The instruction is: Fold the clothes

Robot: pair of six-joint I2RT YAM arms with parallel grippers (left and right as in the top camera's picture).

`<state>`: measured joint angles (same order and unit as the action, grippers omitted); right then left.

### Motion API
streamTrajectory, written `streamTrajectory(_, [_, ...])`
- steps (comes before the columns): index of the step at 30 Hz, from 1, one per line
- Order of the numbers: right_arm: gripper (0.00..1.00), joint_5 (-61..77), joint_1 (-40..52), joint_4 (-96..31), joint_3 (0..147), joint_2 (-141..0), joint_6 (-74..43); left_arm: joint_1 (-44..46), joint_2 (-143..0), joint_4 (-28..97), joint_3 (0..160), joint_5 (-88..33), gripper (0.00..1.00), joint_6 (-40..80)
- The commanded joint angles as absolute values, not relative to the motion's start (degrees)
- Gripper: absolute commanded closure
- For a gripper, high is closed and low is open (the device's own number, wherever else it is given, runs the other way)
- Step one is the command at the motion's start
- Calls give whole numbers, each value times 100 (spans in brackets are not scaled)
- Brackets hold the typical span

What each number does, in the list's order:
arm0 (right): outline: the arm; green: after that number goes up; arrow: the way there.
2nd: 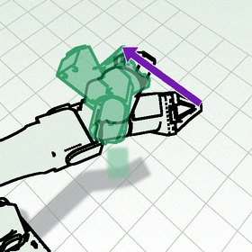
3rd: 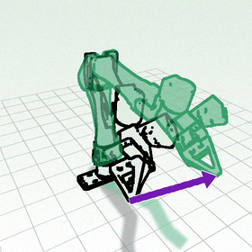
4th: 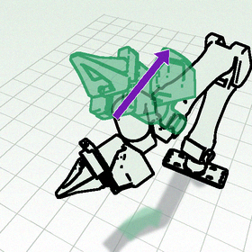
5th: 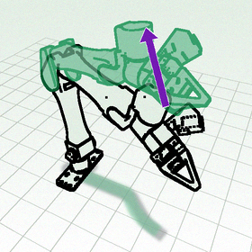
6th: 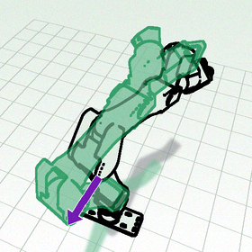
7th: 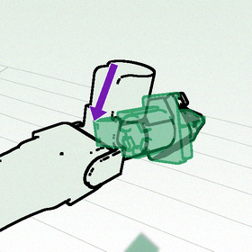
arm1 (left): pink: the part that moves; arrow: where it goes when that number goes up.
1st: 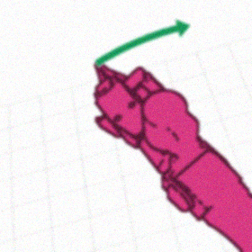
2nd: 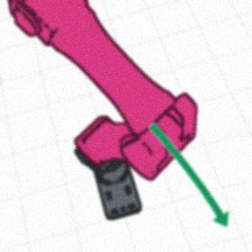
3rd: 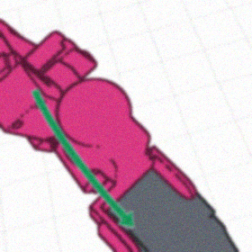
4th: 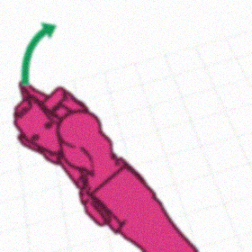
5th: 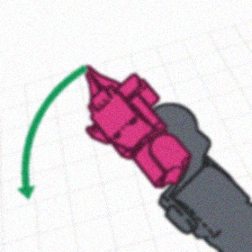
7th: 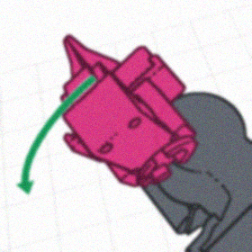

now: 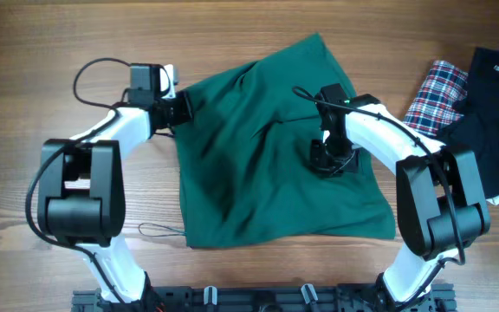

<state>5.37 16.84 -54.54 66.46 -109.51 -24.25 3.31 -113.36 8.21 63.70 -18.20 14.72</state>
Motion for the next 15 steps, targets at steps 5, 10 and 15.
streamTrajectory(5, [95, 106, 1706, -5603, 6514, -11122, -2569, 89, -11528, 648, 6366, -1750, 96, 1437])
streamTrajectory(10, [96, -14, 1702, -5749, 6512, -11122, -2716, 47, -11876, 464, 6366, -1673, 96, 1417])
streamTrajectory(15, [96, -392, 1695, -5961, 6512, -11122, -2891, -281, -11889, 403, 6366, -1105, 95, 1372])
